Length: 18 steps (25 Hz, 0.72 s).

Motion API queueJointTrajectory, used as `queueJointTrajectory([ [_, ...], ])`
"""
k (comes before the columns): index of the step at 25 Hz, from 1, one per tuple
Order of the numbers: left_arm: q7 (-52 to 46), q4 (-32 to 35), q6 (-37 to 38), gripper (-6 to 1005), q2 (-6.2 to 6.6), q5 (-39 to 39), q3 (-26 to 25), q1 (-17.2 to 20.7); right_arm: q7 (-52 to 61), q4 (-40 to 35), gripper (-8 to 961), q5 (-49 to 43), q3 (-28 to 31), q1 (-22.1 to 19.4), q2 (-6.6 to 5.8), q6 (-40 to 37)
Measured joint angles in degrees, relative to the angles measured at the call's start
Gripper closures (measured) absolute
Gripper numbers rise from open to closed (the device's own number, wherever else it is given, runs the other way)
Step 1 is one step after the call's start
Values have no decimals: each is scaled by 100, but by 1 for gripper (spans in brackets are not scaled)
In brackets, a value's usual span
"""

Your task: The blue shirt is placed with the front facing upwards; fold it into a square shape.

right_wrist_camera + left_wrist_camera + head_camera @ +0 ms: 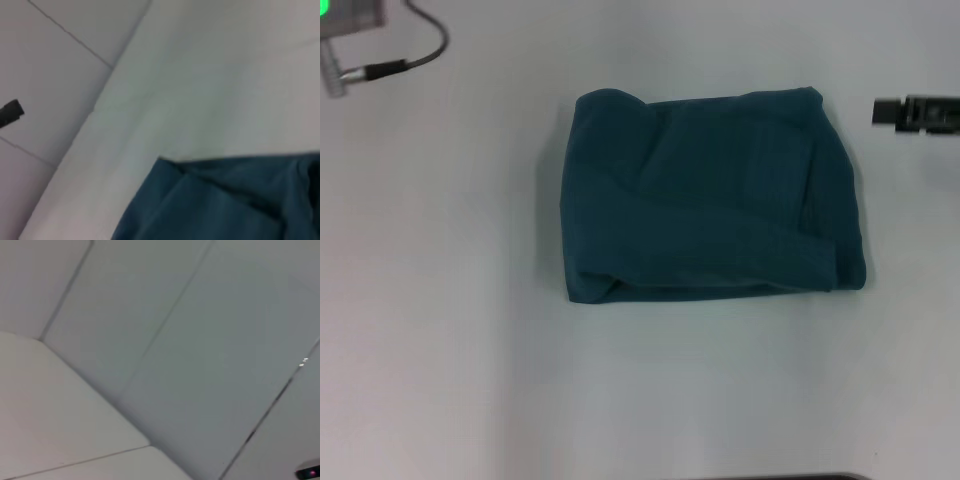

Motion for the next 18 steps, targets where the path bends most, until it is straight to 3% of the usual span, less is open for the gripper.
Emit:
queueJointTrajectory([
  [7, 706, -27, 281, 59, 173, -4, -357, 607, 554, -139, 9, -293, -51, 41, -13, 363],
  [18, 1312, 106, 665, 33, 132, 9, -823, 1032, 629, -828, 8, -544, -62, -7, 38, 78],
])
